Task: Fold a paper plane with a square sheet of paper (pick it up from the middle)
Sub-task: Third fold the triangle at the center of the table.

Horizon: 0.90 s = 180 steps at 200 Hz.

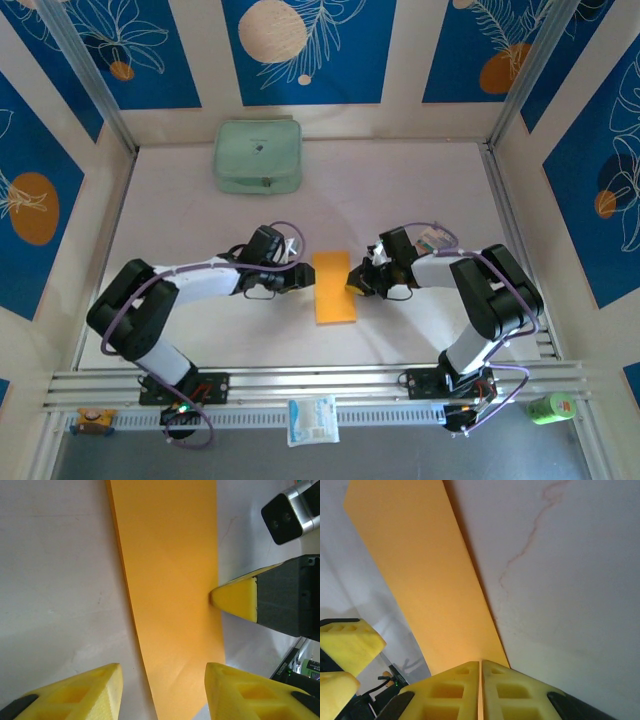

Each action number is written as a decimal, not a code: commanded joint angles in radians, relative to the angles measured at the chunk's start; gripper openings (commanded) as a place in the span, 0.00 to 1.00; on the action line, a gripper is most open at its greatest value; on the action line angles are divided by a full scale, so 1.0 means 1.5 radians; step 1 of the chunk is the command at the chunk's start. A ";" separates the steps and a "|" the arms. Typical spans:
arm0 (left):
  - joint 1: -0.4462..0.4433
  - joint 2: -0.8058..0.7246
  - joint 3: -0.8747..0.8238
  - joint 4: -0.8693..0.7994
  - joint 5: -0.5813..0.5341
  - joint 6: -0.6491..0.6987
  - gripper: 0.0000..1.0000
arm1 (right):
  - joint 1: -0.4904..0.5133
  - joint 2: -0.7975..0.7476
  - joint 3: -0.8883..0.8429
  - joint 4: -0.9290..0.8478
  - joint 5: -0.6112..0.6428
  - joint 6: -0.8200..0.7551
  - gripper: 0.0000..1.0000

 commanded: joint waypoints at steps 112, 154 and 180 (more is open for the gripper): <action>-0.026 0.091 0.042 0.030 0.044 -0.047 0.40 | 0.009 0.018 -0.020 -0.052 0.020 0.016 0.11; -0.028 0.097 0.040 0.027 0.041 -0.049 0.37 | 0.010 0.012 -0.021 -0.054 0.023 0.017 0.11; -0.028 0.099 0.041 0.022 0.038 -0.047 0.37 | 0.012 0.008 -0.023 -0.053 0.025 0.019 0.11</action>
